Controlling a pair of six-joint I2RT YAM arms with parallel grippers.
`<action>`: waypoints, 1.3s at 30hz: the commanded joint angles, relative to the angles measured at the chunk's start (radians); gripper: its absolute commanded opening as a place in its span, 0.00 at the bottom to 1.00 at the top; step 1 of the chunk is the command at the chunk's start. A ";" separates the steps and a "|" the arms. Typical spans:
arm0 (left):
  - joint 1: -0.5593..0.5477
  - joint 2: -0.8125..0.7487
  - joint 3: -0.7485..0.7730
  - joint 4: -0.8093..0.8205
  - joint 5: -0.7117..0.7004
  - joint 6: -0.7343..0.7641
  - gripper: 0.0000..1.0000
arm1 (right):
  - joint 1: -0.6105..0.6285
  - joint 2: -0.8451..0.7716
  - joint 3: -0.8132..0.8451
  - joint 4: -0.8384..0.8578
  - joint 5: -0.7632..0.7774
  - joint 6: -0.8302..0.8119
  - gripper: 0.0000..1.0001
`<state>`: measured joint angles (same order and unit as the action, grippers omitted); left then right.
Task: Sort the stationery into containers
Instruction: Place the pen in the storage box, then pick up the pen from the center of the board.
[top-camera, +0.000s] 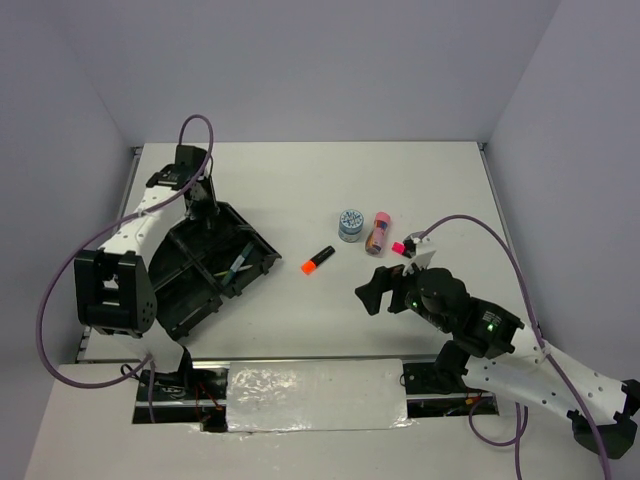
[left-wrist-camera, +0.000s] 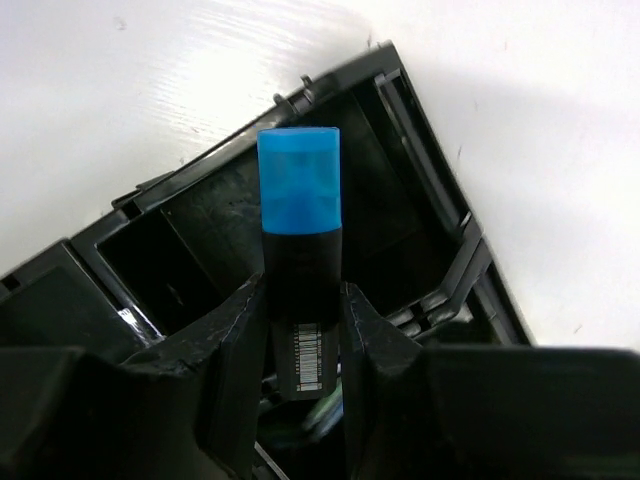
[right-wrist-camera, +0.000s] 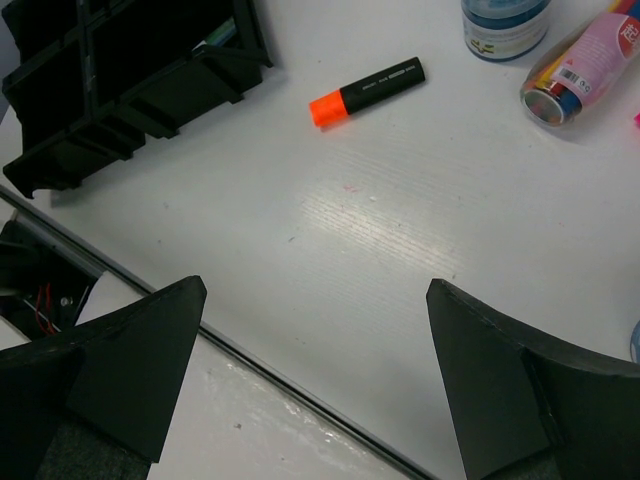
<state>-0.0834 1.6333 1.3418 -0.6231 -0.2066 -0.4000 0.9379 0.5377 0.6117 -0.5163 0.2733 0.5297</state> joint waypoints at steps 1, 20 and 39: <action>0.036 -0.015 -0.013 -0.032 0.101 0.141 0.34 | -0.004 -0.007 0.026 0.039 -0.008 -0.019 1.00; 0.015 -0.128 -0.024 -0.030 0.194 0.155 0.81 | -0.005 0.008 0.040 0.021 0.001 -0.004 1.00; -0.639 0.321 0.137 0.175 0.184 0.202 0.89 | -0.004 -0.166 0.168 -0.261 0.115 0.076 1.00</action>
<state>-0.7120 1.9308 1.4445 -0.4614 -0.0029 -0.2188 0.9375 0.3851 0.7460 -0.7116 0.3828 0.6136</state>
